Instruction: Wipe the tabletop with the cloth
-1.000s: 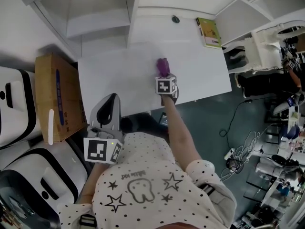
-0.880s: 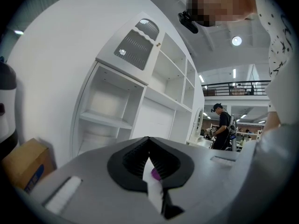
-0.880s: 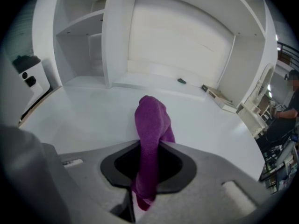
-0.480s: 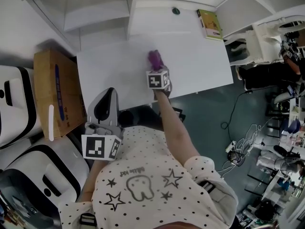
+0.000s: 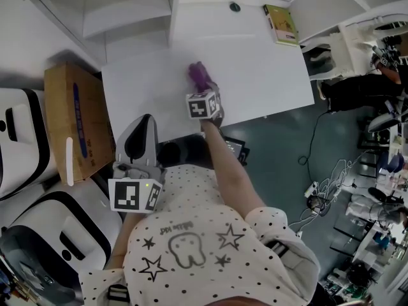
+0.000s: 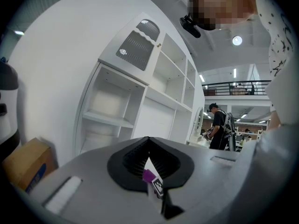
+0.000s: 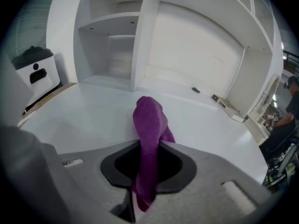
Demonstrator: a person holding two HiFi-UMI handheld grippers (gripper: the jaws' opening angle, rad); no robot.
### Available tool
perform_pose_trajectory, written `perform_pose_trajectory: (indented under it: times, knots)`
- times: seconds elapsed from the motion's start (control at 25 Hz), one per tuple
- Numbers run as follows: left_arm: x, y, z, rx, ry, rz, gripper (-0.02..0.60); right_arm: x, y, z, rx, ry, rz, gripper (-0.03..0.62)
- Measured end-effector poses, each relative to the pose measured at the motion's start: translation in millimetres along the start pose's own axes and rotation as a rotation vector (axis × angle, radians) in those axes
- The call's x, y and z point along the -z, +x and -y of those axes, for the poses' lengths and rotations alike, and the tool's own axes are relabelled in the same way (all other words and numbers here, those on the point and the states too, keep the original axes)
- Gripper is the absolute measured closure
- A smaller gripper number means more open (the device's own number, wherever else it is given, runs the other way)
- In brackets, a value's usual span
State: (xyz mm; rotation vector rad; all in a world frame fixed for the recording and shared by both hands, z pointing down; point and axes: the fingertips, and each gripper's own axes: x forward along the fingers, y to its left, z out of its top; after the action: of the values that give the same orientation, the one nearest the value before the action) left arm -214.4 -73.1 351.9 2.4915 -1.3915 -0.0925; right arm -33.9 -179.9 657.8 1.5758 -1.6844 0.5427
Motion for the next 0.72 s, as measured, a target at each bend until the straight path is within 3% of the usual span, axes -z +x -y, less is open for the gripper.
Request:
perform_pose_trajectory:
  times: [0.72]
  knots:
    - [-4,-21,-10,-0.038,-0.001,0.014,0.588,-6,-9,-38,-0.020,-0.026,0.020,0.530]
